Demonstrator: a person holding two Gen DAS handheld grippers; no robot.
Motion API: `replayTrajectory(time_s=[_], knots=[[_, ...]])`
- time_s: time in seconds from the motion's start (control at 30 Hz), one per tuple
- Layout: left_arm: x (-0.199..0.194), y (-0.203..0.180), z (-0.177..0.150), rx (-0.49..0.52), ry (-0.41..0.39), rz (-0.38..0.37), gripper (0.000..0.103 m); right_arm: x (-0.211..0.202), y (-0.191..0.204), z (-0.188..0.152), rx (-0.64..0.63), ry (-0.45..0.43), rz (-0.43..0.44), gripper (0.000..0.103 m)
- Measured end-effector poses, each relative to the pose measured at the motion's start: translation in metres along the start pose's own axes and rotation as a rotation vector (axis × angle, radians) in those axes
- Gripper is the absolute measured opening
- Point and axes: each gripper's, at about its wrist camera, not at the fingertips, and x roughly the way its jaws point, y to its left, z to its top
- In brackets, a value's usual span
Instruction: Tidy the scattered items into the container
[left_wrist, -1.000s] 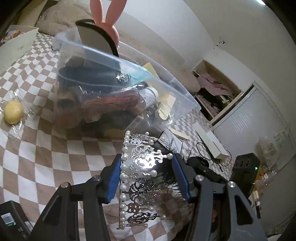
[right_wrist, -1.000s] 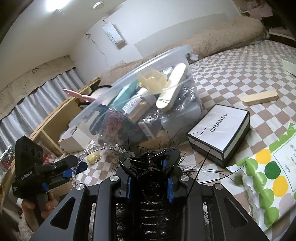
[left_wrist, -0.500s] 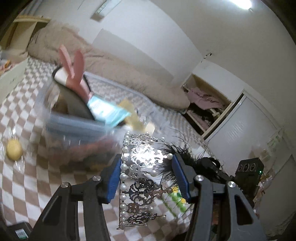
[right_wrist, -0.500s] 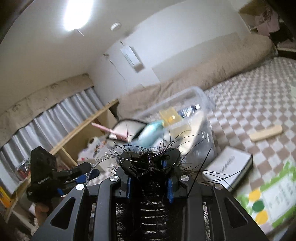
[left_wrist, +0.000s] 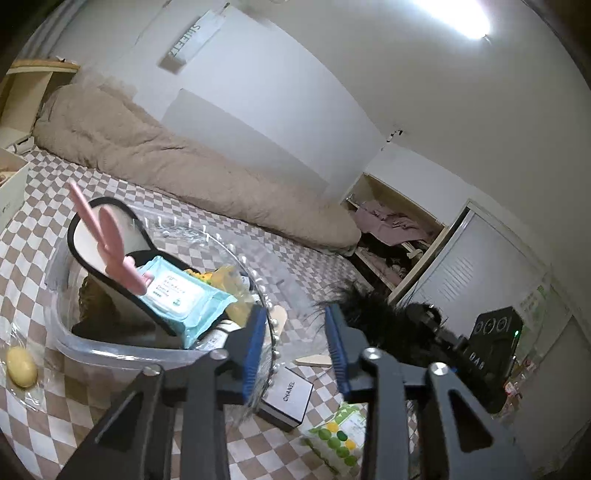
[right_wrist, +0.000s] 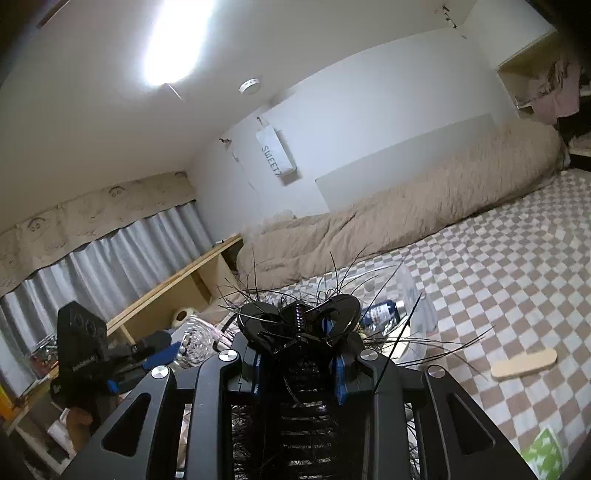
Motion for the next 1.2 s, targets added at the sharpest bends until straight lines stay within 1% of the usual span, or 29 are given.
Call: replayTrajectory(time_s=[0.07,0.17,0.27,0.4,0.43,0.47,0.5,0.53,0.57,0.7,0.8,0.9,0.93,0.97,1.0,1.07,1.13,1.17,1.2], knots=[[0.000,0.008,-0.004,-0.011,0.010,0.005,0.030,0.001,0.003,-0.001,-0.009,-0.002,-0.008,0.029],[0.001,0.013,-0.013,-0.018,0.039,0.010,0.024,0.003,0.006,-0.010,-0.005,-0.003,0.000,0.029],[-0.001,0.013,-0.024,-0.003,0.062,0.021,0.024,0.004,0.003,-0.020,0.029,0.001,0.017,0.029],[0.000,0.014,-0.046,0.028,0.109,0.084,0.025,0.002,-0.004,-0.037,0.082,-0.005,0.034,0.029],[0.001,0.013,-0.051,0.045,0.126,0.108,0.029,0.001,-0.006,-0.042,0.098,-0.005,0.038,0.029],[0.002,0.013,-0.060,0.069,0.142,0.136,0.046,0.000,-0.009,-0.047,0.113,-0.002,0.040,0.029],[0.002,0.015,-0.071,0.084,0.155,0.152,0.068,0.000,-0.013,-0.052,0.131,0.008,0.040,0.029],[0.003,0.016,-0.081,0.093,0.169,0.167,0.075,0.000,-0.018,-0.057,0.142,0.017,0.038,0.029],[0.004,0.017,-0.090,0.099,0.185,0.182,0.078,0.000,-0.023,-0.062,0.155,0.026,0.032,0.029],[0.020,0.026,-0.144,0.126,0.326,0.273,0.078,-0.002,-0.039,-0.074,0.201,0.043,0.023,0.029],[0.026,0.032,-0.168,0.108,0.391,0.310,0.078,-0.003,-0.045,-0.079,0.209,0.057,0.024,0.029],[0.020,0.023,-0.177,0.107,0.386,0.311,0.079,-0.006,-0.047,-0.083,0.203,0.063,0.025,0.029],[0.017,0.019,-0.178,0.103,0.382,0.302,0.081,-0.007,-0.048,-0.084,0.206,0.064,0.029,0.029],[0.016,0.014,-0.180,0.099,0.380,0.293,0.086,-0.008,-0.049,-0.085,0.209,0.067,0.033,0.029],[0.013,0.008,-0.182,0.098,0.377,0.282,0.088,-0.008,-0.051,-0.087,0.214,0.070,0.036,0.029],[0.010,-0.002,-0.189,0.114,0.385,0.273,0.088,-0.007,-0.053,-0.090,0.221,0.077,0.041,0.029],[0.009,-0.012,-0.201,0.142,0.410,0.268,0.085,-0.006,-0.055,-0.092,0.230,0.083,0.050,0.029],[0.010,-0.016,-0.208,0.158,0.429,0.275,0.081,-0.006,-0.056,-0.092,0.234,0.086,0.057,0.029],[0.013,-0.021,-0.216,0.180,0.462,0.286,0.069,-0.007,-0.056,-0.092,0.236,0.087,0.061,0.029]])
